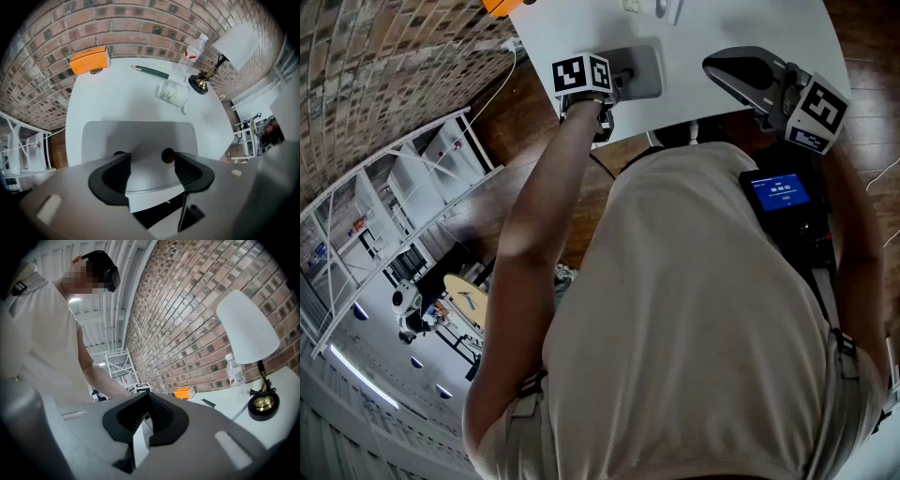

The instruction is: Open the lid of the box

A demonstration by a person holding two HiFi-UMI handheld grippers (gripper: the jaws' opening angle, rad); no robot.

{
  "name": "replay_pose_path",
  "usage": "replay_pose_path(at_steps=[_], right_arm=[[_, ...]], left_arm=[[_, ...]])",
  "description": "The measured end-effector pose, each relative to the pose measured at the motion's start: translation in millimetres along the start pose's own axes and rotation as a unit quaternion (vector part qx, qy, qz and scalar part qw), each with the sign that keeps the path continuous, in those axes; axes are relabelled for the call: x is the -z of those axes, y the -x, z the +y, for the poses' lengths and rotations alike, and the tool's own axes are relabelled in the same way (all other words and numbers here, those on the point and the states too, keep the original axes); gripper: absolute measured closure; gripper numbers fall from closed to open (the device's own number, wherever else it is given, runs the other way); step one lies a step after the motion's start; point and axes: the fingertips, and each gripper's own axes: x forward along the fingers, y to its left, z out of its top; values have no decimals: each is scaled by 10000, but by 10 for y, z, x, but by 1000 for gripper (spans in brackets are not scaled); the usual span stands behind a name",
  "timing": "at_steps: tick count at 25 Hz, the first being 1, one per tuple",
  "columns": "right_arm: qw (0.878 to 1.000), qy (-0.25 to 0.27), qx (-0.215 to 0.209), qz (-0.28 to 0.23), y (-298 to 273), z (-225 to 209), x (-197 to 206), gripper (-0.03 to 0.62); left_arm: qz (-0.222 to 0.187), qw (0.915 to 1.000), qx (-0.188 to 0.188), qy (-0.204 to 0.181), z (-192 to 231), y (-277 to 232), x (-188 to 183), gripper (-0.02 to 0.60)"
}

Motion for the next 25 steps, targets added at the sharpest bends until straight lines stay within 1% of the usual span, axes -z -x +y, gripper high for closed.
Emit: replay_pose_path(at_steps=[6,9,10,12,16,18,21,25], right_arm=[[10000,-7,-28,-89,161,-199,-175,592],[9999,-35,-31,-141,196,-248,-187,592],[9999,-49,-24,-152,210,-264,-191,592],[9998,-80,-11,-170,235,-284,-203,592],[9998,-117,-9,-134,257,-313,-209,592],[9999,-130,-10,-110,250,-332,-198,592],[9999,-140,-36,-77,230,-336,-195,592],[9999,-125,-66,-21,200,-306,-182,592]], left_arm=[[199,9988,-430,84,23,-5,-72,288],[329,9977,-557,182,83,-47,-42,288],[378,9974,-572,204,85,-68,-28,278],[458,9971,-560,247,67,-83,-17,276],[501,9968,-398,485,4,-76,-50,261],[518,9961,-465,543,44,-105,-48,261],[527,9957,-574,510,76,-161,-29,263],[466,9968,-474,439,59,-175,-19,275]])
